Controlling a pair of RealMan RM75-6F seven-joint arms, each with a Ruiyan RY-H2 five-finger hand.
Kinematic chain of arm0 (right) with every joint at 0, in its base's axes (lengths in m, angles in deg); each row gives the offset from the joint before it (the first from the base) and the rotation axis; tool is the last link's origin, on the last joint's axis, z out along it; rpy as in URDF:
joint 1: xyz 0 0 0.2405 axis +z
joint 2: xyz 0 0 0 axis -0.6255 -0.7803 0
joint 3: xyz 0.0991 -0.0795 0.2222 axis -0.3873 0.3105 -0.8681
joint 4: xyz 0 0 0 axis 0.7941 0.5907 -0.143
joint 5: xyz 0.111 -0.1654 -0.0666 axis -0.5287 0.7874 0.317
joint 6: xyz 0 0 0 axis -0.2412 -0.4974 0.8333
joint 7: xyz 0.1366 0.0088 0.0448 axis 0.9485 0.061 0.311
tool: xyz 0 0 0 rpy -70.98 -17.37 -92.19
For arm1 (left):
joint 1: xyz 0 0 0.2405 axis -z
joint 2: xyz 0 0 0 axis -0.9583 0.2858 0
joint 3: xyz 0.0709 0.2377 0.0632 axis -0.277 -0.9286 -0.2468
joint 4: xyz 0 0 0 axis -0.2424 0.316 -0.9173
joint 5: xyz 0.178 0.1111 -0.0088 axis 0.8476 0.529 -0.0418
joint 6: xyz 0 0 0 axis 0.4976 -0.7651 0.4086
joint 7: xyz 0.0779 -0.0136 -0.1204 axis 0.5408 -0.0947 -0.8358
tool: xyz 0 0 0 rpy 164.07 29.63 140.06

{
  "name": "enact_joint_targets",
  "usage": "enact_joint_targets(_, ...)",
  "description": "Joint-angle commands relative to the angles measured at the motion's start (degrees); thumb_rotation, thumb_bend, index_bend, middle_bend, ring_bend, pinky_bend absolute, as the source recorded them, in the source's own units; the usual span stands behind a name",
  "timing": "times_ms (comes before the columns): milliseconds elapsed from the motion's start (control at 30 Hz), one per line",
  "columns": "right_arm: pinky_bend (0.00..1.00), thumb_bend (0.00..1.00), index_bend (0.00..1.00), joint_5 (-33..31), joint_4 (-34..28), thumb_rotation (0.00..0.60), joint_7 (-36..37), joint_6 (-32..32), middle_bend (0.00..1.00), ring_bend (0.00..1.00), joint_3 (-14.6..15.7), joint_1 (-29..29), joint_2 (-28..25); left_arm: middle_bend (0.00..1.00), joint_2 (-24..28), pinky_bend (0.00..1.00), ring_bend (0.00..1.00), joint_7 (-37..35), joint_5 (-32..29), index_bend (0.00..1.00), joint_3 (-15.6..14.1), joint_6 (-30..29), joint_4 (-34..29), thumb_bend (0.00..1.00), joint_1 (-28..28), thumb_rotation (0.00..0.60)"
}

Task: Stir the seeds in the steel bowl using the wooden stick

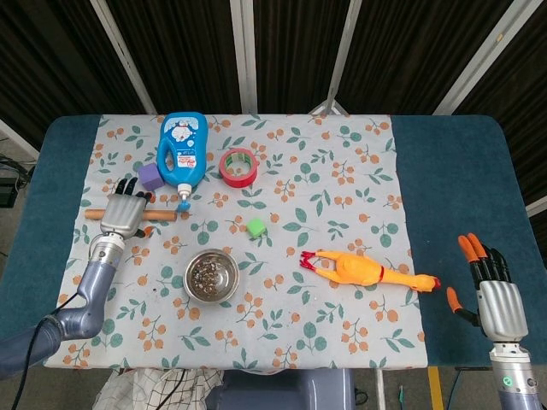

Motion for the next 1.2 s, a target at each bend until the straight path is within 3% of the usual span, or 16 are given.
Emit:
enact_joint_targets(33, 0.00, 0.45, 0.00, -0.04, -0.02, 0.600, 0.06, -0.01, 0.03, 0.00, 0.00, -0.02, 0.01, 0.37, -0.80, 0.00, 0.01, -0.35, -0.26, 0.33, -0.05, 0.46, 0.75, 0.37, 0.66, 0.600)
enact_joint_targets(767, 0.00, 0.45, 0.00, -0.45, -0.21, 0.600, 0.14, 0.22, 0.06, 0.00, -0.11, -0.07, -0.01, 0.45, -2.91, 0.00, 0.03, -1.97, -1.24, 0.39, -1.96, 1.65, 3.45, 0.42, 2.30, 0.600)
enact_joint_targets(1200, 0.00, 0.45, 0.00, -0.33, -0.30, 0.600, -0.32, 0.03, 0.07, 0.00, -0.05, -0.16, 0.09, 0.60, -2.59, 0.00, 0.09, -3.91, -0.01, 0.51, -3.18, 0.95, 3.30, 0.61, 1.68, 0.600)
